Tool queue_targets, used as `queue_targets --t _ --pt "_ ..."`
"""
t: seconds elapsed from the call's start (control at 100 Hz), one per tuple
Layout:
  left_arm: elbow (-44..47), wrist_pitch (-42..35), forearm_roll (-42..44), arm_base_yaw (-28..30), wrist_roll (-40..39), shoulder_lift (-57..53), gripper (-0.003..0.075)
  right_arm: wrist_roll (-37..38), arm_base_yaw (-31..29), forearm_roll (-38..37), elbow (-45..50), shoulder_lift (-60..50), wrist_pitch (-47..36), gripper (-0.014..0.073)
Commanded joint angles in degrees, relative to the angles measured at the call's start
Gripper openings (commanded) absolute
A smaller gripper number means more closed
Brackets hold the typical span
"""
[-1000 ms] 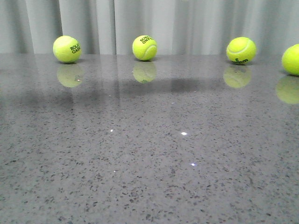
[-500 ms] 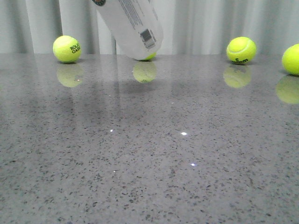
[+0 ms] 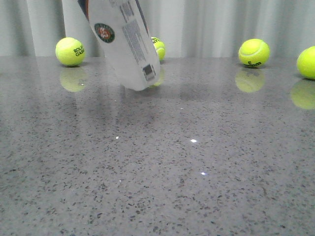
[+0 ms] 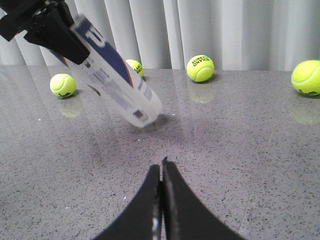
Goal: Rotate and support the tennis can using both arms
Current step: 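Lift the can with the left gripper and tilt it upright, then set the can upright on the table and open the left gripper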
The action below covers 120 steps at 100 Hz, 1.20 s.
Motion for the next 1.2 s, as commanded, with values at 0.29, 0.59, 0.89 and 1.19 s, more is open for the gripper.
queue_targets --t 0.29,0.59,0.89,1.19 --pt "-4.8 -2.0 -1.7 -0.3 -0.8 -0.4 0.0482 -0.4 -0.5 0.4 -1.4 0.6 -4.3 -0.0061" --pt "-12.4 -2.0 0.0 2.8 -0.8 5.5 0.0482 -0.4 -0.5 0.4 -1.4 0.6 -4.3 -0.0061" --pt "-14.2 -1.3 0.1 6.7 -2.2 6.3 0.0482 -0.4 -0.5 0.4 -1.4 0.6 -4.3 -0.0061" --pt "-14.2 -2.6 0.1 6.8 -2.2 6.3 0.0482 -0.4 -0.5 0.4 -1.4 0.6 -4.3 -0.0061"
